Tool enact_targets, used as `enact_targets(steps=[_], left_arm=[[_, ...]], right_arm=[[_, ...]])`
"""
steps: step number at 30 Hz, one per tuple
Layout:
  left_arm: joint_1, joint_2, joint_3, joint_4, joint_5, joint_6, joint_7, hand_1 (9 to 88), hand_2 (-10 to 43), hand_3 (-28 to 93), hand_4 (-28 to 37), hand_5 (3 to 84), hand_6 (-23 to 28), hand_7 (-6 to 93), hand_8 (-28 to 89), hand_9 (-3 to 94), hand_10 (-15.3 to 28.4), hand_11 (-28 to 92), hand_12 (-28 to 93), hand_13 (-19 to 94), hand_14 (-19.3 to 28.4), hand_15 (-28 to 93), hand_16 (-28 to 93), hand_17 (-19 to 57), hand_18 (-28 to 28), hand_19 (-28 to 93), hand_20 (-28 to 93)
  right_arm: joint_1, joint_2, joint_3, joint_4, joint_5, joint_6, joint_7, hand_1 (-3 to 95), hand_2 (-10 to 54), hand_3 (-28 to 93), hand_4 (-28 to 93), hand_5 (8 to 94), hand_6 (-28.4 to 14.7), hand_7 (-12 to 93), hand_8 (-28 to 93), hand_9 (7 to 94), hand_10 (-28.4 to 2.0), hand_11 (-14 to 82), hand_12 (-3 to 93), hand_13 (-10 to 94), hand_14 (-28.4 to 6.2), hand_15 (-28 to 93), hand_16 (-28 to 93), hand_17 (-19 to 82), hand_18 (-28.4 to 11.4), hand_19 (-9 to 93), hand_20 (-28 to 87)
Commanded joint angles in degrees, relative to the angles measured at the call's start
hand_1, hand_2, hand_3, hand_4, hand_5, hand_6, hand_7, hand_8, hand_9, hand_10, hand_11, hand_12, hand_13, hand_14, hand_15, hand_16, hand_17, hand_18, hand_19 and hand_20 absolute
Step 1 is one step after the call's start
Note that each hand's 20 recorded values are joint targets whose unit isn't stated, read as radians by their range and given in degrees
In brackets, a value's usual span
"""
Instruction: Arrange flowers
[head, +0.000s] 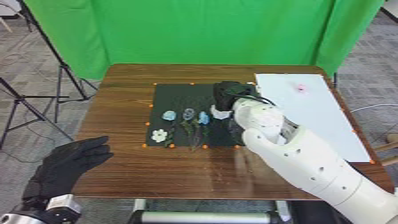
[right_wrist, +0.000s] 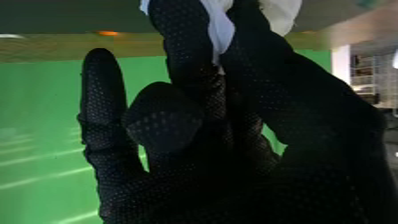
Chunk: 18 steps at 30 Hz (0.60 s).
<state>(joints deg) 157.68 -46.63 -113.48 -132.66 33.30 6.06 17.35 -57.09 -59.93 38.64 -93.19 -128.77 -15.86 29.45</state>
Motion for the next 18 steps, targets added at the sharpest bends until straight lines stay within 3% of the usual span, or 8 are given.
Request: enact_targets(steps=[1, 7, 15, 18], left_arm=[[0.1, -0.26, 0.07, 0.13, 0.07, -0.65, -0.35, 27.5, 5.7, 79, -17.2, 50.8, 15.6, 13.9, -8, 41.4, 23.3, 38, 11, 29, 28.4, 61, -13, -9.4, 22.5, 59, 16], [-0.5, -0.23, 0.24, 0.21, 0.16, -0.79, -0.61, 27.5, 5.7, 79, -17.2, 50.9, 15.6, 14.0, -8, 41.4, 23.3, 38, 11, 29, 28.4, 61, -13, -9.4, 22.5, 59, 16], [-1.0, -1.27, 0.39, 0.15, 0.78, -1.26, -1.66, 27.6, 5.7, 79, -17.1, 50.9, 15.7, 14.0, -8, 41.4, 23.2, 38, 11, 29, 28.4, 61, -13, -9.4, 22.5, 59, 16], [-0.4, -0.38, 0.48, 0.08, 0.21, -0.63, -0.74, 27.6, 5.8, 79, -17.0, 51.0, 15.7, 14.0, -8, 41.4, 23.2, 38, 11, 29, 28.4, 61, -13, -9.4, 22.5, 59, 16]], right_arm=[[0.0, 0.5, 1.0, 1.0, -0.3, -0.5, 1.8, 55.4, -9.5, 77, -28, 76.1, -0.5, 31, 3, 85.9, -5.8, 20.4, 40.9, 77, -5.1, 77, 24, 28, -18.6, 83, 12], [-0.5, -0.4, 1.6, 0.4, 0.0, -2.7, 1.4, 52.1, -9.5, 77, -28, 72.2, -1.5, 30, 0, 83.5, -6.5, 21.9, 40.3, 76, -5.9, 77, 24, 26, -19.0, 83, 12], [0.0, -1.3, 2.1, 0.3, -0.1, -5.9, 2.2, 47.7, -9.5, 77, -28, 65.2, -1.7, 22, -5, 79.4, -8.6, 25.1, 38.5, 73, -7.2, 78, 24, 24, -20.4, 83, 11], [0.3, -1.4, 2.1, 0.4, -0.6, -6.7, 2.7, 45.7, -9.5, 78, -28, 63.4, -1.8, 20, -12, 77.4, -9.6, 29.3, 36.0, 73, -7.9, 79, 24, 24, -20.9, 83, 12]])
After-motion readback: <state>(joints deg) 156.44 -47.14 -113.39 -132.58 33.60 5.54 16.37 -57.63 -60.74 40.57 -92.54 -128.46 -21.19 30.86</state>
